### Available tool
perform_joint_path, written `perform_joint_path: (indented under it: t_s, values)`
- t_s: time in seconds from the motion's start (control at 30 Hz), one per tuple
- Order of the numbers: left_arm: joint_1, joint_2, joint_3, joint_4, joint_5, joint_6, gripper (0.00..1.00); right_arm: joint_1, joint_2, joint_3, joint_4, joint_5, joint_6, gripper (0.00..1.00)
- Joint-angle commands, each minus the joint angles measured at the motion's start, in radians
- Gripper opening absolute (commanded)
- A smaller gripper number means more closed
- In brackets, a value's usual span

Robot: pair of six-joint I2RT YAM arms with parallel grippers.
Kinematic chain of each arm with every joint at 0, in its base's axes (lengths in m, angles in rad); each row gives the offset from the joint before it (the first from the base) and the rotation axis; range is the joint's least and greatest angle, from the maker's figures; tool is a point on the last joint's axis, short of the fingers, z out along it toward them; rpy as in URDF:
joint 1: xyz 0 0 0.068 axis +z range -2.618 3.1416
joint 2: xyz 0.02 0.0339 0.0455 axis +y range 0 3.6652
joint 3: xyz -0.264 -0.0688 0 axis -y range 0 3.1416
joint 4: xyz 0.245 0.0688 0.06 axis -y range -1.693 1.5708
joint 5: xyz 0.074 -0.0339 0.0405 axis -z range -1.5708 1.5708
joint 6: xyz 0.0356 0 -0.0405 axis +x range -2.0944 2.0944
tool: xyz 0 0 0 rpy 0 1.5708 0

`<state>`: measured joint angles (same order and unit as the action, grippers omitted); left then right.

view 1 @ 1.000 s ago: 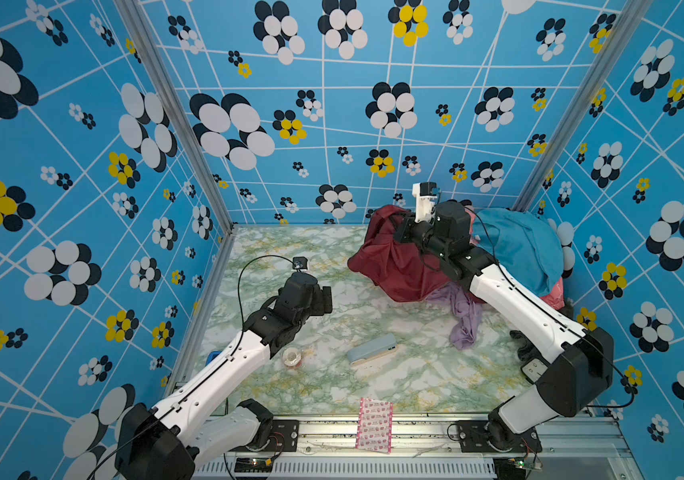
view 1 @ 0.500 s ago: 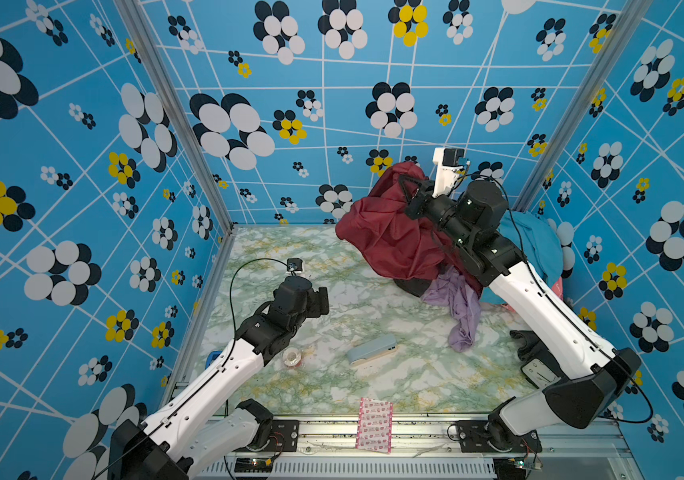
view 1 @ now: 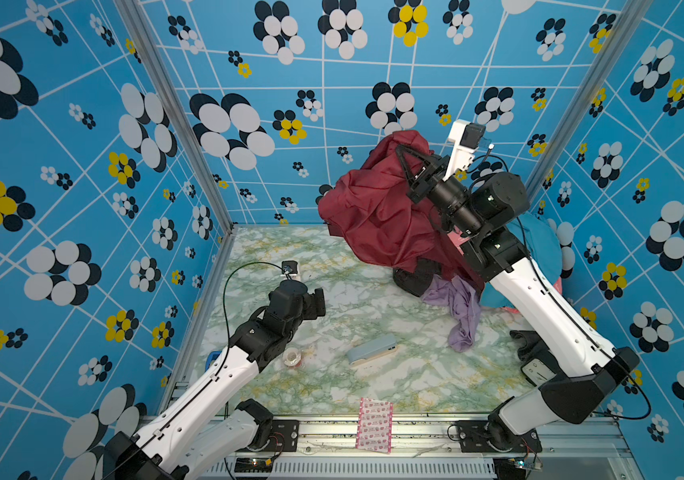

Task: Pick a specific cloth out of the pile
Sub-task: 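Lift the maroon cloth high out of the pile with the right gripper, then swing the held maroon cloth toward the open table and lower it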

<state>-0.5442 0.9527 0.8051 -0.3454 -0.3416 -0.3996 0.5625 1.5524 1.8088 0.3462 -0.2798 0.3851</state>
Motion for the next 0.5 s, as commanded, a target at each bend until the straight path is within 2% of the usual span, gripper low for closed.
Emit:
perform_joint_path:
  t_s: [0.0,0.27,0.47]
  values:
    - [-0.005,-0.025,-0.015,-0.018,-0.023,0.014,0.92,0.008,0.040,0.067,0.154,-0.084,0.062,0.00]
    - [-0.005,-0.079,-0.028,-0.032,-0.041,0.017,0.93,0.009,0.187,0.205,0.210,-0.160,0.210,0.00]
    - [-0.003,-0.119,-0.041,-0.042,-0.055,0.020,0.93,0.014,0.403,0.414,0.203,-0.238,0.393,0.00]
